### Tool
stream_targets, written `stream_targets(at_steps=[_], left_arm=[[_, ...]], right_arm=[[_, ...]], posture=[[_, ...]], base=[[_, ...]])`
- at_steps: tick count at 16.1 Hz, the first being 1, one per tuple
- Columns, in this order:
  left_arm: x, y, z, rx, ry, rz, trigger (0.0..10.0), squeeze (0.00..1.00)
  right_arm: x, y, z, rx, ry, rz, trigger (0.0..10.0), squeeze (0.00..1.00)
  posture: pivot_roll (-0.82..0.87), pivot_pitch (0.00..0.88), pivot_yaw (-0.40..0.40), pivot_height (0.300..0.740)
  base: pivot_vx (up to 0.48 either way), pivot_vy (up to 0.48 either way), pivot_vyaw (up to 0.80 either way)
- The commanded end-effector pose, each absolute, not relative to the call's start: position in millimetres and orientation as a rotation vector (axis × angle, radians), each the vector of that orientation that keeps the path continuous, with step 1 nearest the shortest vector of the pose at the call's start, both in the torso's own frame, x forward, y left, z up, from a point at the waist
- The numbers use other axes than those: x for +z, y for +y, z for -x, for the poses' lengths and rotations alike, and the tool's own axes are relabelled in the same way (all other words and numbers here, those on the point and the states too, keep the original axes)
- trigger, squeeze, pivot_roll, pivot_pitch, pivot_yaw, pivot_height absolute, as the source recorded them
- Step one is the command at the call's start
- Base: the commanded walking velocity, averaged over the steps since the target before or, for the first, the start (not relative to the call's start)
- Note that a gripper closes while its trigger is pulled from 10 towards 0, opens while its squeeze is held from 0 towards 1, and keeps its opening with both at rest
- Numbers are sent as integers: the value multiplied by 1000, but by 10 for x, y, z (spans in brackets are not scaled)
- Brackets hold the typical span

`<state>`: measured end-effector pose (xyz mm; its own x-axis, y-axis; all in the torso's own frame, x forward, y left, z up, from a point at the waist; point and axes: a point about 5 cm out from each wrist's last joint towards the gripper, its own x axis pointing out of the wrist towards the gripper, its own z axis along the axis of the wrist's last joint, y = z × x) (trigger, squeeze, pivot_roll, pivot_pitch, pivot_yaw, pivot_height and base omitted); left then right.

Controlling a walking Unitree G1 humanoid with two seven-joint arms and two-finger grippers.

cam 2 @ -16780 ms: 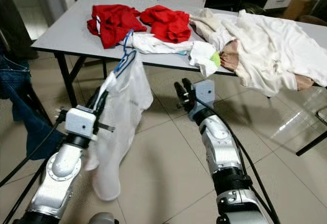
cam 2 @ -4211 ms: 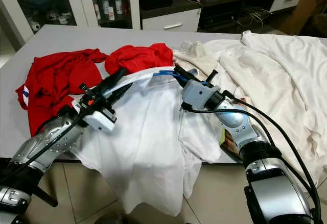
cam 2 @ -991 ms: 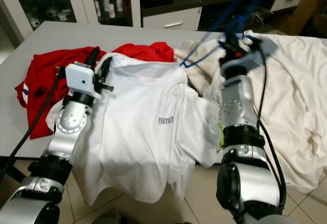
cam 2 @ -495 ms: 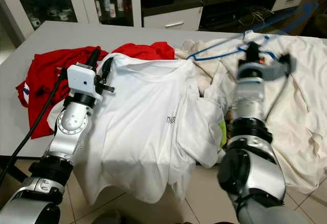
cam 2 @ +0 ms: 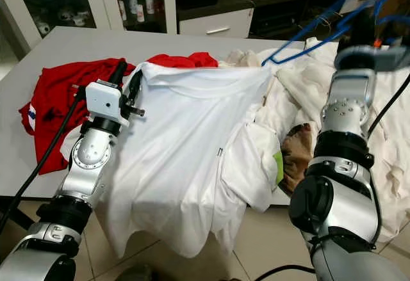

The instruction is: Hang hanger

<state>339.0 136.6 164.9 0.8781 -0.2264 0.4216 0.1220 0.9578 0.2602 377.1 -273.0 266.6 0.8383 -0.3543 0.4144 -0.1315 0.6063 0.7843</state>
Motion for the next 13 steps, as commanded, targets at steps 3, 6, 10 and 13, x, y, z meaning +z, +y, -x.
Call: stream_targets(at_steps=[3, 6, 10, 13], left_arm=[[1637, 1340, -3380, -197, -467, -239, 10000, 0], [1635, 1336, -3374, -197, -467, -237, 10000, 0], [1622, 1343, -3370, -194, -463, -237, 10000, 0], [1621, 1325, -3376, -195, -462, -235, 10000, 0]], right_arm=[[2819, -2551, -3722, -153, -560, -279, 10000, 0], [2674, -2365, -3742, -106, -491, -73, 10000, 0], [2711, -2254, -3761, 30, -525, -547, 10000, 0], [2749, -2258, -3764, 64, -599, -965, 10000, 0]], posture=[[164, 0, -21, 740], [166, 2, -24, 740], [165, 4, -23, 740], [165, 1, -26, 740]], base=[[0, 0, 0], [0, 0, 0], [0, 0, 0], [0, 0, 0]])
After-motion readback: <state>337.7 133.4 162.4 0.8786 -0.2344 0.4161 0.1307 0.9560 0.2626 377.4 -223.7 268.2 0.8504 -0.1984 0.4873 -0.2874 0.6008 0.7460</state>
